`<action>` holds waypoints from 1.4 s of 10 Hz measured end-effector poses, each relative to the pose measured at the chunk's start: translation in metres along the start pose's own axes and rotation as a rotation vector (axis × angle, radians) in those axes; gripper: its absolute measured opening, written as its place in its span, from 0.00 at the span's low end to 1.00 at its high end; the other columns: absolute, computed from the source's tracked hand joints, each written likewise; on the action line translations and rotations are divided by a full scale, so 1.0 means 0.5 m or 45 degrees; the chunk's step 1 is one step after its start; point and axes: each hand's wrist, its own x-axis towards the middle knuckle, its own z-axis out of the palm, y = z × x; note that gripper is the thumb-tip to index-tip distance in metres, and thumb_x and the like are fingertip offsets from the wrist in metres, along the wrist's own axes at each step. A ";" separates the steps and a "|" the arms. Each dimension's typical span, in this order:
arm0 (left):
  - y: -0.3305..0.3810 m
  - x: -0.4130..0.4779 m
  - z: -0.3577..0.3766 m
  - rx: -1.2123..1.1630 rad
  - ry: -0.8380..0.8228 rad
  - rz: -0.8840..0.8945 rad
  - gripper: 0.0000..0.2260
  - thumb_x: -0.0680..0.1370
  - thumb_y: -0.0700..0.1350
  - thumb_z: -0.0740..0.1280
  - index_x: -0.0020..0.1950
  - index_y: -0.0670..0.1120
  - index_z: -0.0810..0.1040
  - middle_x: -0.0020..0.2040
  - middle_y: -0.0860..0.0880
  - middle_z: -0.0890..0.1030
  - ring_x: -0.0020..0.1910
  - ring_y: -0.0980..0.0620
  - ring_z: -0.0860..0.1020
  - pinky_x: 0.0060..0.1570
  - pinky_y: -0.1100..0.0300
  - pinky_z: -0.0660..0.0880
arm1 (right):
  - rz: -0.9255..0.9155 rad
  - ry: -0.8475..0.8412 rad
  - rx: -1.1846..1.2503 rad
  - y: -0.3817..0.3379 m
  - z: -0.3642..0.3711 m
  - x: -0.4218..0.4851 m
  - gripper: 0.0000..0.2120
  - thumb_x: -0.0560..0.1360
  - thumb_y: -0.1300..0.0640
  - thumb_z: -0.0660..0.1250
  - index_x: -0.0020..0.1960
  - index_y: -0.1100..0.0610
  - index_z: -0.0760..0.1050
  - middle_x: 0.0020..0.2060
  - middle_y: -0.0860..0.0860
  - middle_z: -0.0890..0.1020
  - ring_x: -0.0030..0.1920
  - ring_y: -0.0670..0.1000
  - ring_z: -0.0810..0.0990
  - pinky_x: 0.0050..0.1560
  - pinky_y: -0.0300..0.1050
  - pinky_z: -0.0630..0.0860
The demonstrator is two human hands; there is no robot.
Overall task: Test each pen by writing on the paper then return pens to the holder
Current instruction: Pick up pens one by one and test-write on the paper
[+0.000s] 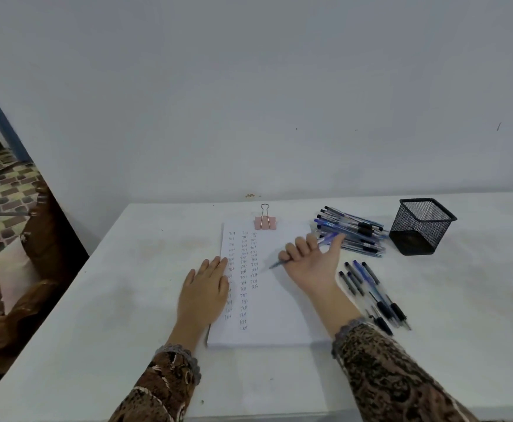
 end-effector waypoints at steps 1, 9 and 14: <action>0.001 -0.001 -0.004 0.010 -0.009 -0.005 0.23 0.80 0.51 0.42 0.76 0.52 0.51 0.77 0.55 0.53 0.76 0.55 0.49 0.73 0.56 0.45 | -0.014 0.046 0.055 0.040 -0.013 -0.004 0.28 0.68 0.32 0.55 0.24 0.54 0.57 0.21 0.49 0.57 0.27 0.50 0.49 0.30 0.40 0.52; 0.000 0.002 -0.008 -0.041 -0.019 0.012 0.22 0.82 0.48 0.46 0.76 0.52 0.50 0.77 0.54 0.51 0.76 0.55 0.48 0.74 0.55 0.44 | -0.115 -0.018 -0.738 0.074 -0.016 0.001 0.10 0.78 0.61 0.61 0.39 0.63 0.72 0.34 0.59 0.80 0.31 0.50 0.83 0.34 0.37 0.80; 0.000 0.000 -0.006 -0.047 -0.014 0.009 0.22 0.82 0.48 0.46 0.76 0.52 0.50 0.77 0.54 0.51 0.76 0.54 0.48 0.74 0.55 0.43 | -0.485 -0.047 -1.593 0.112 -0.022 -0.023 0.23 0.66 0.76 0.61 0.28 0.53 0.55 0.27 0.44 0.59 0.25 0.41 0.59 0.31 0.34 0.59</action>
